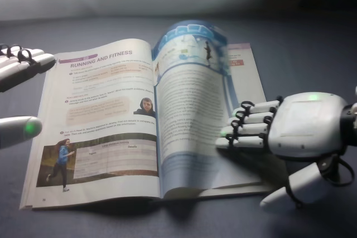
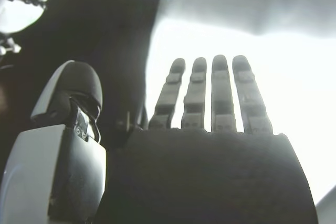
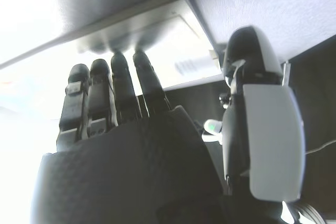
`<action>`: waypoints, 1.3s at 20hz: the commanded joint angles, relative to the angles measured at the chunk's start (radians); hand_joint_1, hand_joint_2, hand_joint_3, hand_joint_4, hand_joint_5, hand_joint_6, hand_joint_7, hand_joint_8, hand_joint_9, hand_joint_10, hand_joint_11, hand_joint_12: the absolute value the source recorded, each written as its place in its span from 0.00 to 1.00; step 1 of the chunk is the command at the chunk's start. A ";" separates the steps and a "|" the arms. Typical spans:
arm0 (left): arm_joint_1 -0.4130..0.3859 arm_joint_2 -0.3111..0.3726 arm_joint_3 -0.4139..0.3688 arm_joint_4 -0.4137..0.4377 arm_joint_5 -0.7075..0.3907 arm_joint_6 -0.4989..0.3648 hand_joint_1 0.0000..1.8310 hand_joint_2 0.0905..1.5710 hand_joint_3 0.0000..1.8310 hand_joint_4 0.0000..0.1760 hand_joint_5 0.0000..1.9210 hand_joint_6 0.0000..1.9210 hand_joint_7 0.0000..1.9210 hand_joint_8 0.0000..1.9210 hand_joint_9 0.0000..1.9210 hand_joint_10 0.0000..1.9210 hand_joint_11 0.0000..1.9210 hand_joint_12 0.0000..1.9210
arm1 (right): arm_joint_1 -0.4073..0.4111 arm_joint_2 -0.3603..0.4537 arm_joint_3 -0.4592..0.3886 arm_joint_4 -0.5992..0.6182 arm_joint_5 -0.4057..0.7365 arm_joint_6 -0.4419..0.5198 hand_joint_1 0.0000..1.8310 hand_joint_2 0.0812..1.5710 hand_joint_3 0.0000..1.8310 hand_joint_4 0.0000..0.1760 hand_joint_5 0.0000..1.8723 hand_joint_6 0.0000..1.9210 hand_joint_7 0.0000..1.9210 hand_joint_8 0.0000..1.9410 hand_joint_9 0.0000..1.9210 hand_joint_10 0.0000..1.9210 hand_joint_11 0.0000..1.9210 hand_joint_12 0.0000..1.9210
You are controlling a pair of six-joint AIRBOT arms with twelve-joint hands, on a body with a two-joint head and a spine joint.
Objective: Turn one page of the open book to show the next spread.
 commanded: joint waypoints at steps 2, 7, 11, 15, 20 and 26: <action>0.001 0.011 -0.002 -0.038 -0.133 0.000 0.00 0.83 0.00 0.00 0.00 0.00 0.00 0.00 0.00 0.00 0.00 0.00 | 0.023 -0.024 0.017 -0.003 0.054 0.019 0.00 0.70 0.00 0.00 0.00 0.00 0.00 0.00 0.00 0.00 0.00 0.00; 0.027 0.020 -0.010 -0.063 -0.155 0.007 0.00 0.83 0.00 0.00 0.00 0.00 0.00 0.00 0.00 0.00 0.00 0.00 | 0.060 -0.091 0.060 -0.007 0.077 0.020 0.00 0.70 0.00 0.00 0.00 0.00 0.00 0.00 0.00 0.00 0.00 0.00; 0.067 0.031 -0.021 -0.102 -0.194 0.015 0.00 0.82 0.00 0.00 0.00 0.00 0.00 0.00 0.00 0.00 0.00 0.00 | 0.088 -0.138 0.102 0.090 0.155 -0.024 0.00 0.72 0.00 0.00 0.00 0.00 0.00 0.00 0.00 0.00 0.00 0.00; 0.103 0.036 -0.026 -0.139 -0.208 0.019 0.01 0.91 0.01 0.00 0.00 0.00 0.00 0.00 0.00 0.00 0.00 0.00 | 0.102 -0.169 0.117 0.245 0.231 -0.142 0.00 0.69 0.00 0.00 0.00 0.00 0.00 0.00 0.00 0.00 0.00 0.00; 0.181 0.037 -0.036 -0.205 -0.248 0.020 0.33 0.98 0.00 0.00 0.04 0.00 0.00 0.00 0.00 0.00 0.00 0.00 | 0.115 -0.236 0.158 0.349 0.338 -0.191 0.00 0.71 0.00 0.00 0.00 0.00 0.00 0.00 0.00 0.00 0.00 0.00; 0.194 0.020 -0.020 -0.205 -0.254 0.007 0.03 0.94 0.04 0.00 0.00 0.00 0.00 0.00 0.00 0.00 0.00 0.00 | 0.198 -0.335 0.195 0.400 0.452 -0.267 0.00 0.68 0.00 0.00 0.00 0.00 0.00 0.00 0.00 0.00 0.00 0.00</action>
